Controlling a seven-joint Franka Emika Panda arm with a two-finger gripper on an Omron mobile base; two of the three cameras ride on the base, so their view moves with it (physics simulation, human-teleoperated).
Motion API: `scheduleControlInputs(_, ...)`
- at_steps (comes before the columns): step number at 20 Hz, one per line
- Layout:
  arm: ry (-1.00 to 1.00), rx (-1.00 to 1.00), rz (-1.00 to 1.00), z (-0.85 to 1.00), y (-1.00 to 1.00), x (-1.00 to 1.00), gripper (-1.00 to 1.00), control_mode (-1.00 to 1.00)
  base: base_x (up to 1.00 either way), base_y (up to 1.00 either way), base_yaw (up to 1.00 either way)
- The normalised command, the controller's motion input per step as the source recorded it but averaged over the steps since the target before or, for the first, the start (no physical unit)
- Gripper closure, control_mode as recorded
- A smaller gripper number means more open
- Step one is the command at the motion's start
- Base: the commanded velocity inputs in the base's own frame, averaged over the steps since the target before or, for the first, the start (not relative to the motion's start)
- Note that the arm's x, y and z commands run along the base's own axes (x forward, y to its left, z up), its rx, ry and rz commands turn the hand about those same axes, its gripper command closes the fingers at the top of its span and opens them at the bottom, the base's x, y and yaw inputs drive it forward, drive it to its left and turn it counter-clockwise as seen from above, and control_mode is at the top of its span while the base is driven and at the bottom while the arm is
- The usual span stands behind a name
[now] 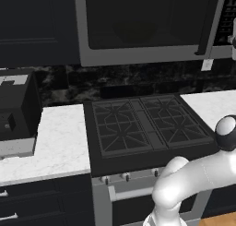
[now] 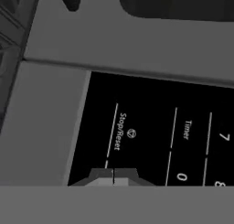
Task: Open the microwave, place the bowl with waffle inside the microwave, then close the microwave door and turn it on.
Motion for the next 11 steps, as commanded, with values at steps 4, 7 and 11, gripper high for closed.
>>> scheduleControlInputs(4, 0.01, 0.00, 0.00, -0.48, -0.07, 0.61, 1.00, -1.00, 0.00, 0.00, 0.00)
scheduleControlInputs(7, -0.25, -0.09, 0.00, -1.00, -0.02, -0.52, 1.00, -1.00, 0.00, 0.00, 0.00)
scheduleControlInputs(11, -0.13, -0.18, 0.03, -1.00, 0.00, -1.00, 1.00, -1.00, 0.00, 0.00, 0.00)
